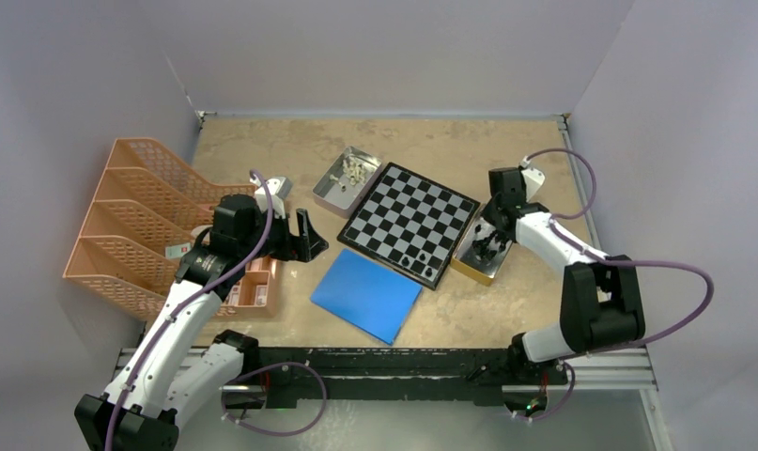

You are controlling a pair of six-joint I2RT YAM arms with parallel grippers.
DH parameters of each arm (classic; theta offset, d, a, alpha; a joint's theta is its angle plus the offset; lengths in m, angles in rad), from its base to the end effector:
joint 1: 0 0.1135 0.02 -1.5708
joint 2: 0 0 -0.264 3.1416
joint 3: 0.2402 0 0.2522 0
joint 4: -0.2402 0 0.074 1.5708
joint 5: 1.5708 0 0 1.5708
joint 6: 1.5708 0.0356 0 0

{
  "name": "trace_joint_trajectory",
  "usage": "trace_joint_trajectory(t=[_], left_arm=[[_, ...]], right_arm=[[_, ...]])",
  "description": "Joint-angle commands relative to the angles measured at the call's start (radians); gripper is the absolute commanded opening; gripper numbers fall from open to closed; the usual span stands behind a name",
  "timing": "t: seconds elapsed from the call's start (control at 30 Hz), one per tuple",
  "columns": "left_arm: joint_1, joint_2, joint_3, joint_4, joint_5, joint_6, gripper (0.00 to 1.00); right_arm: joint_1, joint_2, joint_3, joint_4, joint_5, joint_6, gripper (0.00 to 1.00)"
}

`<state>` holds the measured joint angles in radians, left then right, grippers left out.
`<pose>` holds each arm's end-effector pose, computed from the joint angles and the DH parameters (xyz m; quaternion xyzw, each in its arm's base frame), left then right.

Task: Set up the chess pieces on the board
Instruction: Pick up the chess piece from the storage box.

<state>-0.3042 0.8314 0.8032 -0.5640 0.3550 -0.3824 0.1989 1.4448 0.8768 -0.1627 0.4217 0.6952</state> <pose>0.1659 -0.0651 0.3017 0.0490 0.8714 -0.3025 0.3832 0.3018 0.0460 0.2231 0.3020 0.8445 0.0001 0.4422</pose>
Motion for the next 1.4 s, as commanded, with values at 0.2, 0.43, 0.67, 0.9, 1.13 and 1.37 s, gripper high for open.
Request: trace_joint_trajectory(t=[0.2,0.43,0.67,0.9,1.13,1.37], left_arm=[[-0.006,-0.017,0.004,0.027,0.005,0.005,0.81],[-0.006,-0.012,0.004,0.027,0.009,0.007,0.81],[-0.006,-0.01,0.005,0.027,0.01,0.007,0.81],[-0.006,-0.007,0.005,0.027,0.008,0.006,0.81],[-0.006,-0.007,0.004,0.026,0.003,0.005,0.81],[-0.006,-0.008,0.004,0.026,0.002,0.004,0.81]], right_arm=[[-0.02,0.045,-0.066,0.158,-0.084,0.031,0.26],[-0.022,0.073,-0.086,0.202,-0.103,0.033,0.26],[-0.023,0.121,-0.087,0.234,-0.146,0.022,0.25],[-0.022,0.135,-0.094,0.234,-0.15,0.017,0.23],[-0.023,0.125,-0.098,0.22,-0.143,0.008,0.2],[-0.023,0.095,-0.101,0.189,-0.138,-0.001,0.13]])
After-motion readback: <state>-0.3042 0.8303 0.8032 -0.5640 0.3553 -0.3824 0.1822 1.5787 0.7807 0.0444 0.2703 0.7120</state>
